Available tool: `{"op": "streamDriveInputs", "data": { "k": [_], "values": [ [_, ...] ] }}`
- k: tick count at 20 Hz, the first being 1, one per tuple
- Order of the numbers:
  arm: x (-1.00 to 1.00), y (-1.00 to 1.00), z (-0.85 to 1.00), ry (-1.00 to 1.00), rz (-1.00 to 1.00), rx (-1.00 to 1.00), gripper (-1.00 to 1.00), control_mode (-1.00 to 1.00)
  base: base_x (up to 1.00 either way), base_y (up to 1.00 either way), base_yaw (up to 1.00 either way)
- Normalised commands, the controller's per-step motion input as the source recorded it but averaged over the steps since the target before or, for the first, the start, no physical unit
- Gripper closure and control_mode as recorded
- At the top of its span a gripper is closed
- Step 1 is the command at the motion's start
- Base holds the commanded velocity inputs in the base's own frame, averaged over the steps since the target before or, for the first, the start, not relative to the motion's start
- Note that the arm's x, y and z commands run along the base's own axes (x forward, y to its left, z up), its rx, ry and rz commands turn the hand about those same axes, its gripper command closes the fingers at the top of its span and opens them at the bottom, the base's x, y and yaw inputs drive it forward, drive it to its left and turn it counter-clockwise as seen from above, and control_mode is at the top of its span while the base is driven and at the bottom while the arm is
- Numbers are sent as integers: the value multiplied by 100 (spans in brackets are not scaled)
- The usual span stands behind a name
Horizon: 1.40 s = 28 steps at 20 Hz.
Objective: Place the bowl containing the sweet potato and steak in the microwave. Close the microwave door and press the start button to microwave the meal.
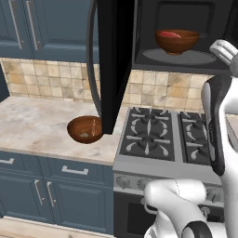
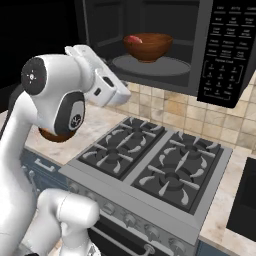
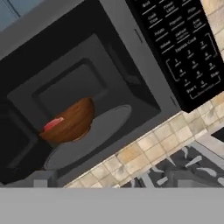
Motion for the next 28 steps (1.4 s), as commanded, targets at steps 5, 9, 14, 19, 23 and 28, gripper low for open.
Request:
{"op": "streamDriveInputs", "data": {
  "k": [5, 9, 14, 19, 23, 28],
  "values": [
    [-92, 29, 32, 17, 28, -57, -100, -100, 0, 0, 0],
    [-81, 55, 33, 16, 27, -60, -100, -100, 0, 0, 0],
    [-63, 86, 9, 20, 19, -64, -100, -100, 0, 0, 0],
    [-39, 89, 0, 18, 7, -59, -100, -100, 0, 0, 0],
    [-30, 69, 0, 14, 1, -50, -100, -100, 0, 0, 0],
    [-30, 62, 0, 11, 0, -45, -100, -100, 0, 0, 0]
  ]
}}
